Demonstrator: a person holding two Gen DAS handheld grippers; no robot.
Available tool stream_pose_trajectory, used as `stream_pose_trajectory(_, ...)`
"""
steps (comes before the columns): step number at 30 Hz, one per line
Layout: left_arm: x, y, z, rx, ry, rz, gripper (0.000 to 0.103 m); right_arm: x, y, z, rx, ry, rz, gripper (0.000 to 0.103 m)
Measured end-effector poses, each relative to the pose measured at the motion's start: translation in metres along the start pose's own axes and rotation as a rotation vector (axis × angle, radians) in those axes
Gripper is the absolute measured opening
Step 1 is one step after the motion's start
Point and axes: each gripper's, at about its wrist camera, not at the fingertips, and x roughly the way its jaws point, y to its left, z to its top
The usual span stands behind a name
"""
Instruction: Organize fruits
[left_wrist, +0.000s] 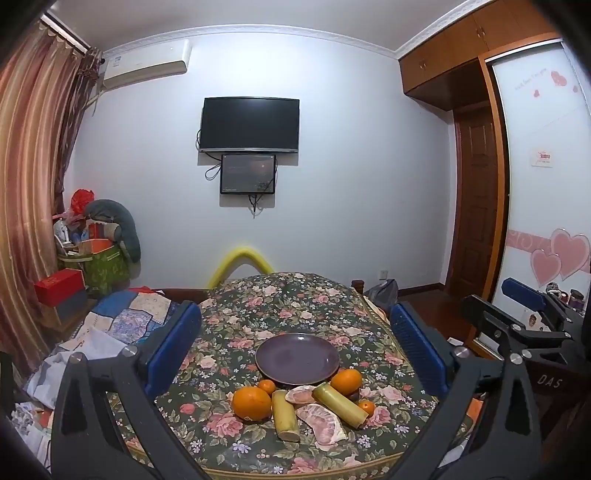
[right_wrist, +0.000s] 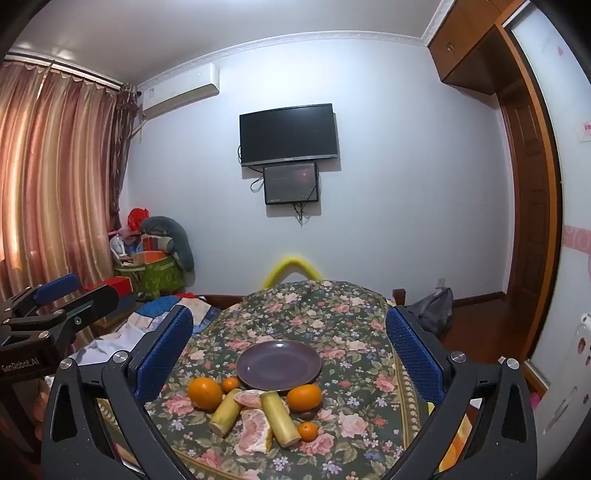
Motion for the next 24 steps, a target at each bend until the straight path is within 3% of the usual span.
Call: stream_pose_trajectory(24, 0.0042, 0.0054, -0.0041, -0.010, 0.005, 0.005, 0.103, 0.0024, 0.0036, -0.0066, 0.007, 0.013, 0.009, 0.103)
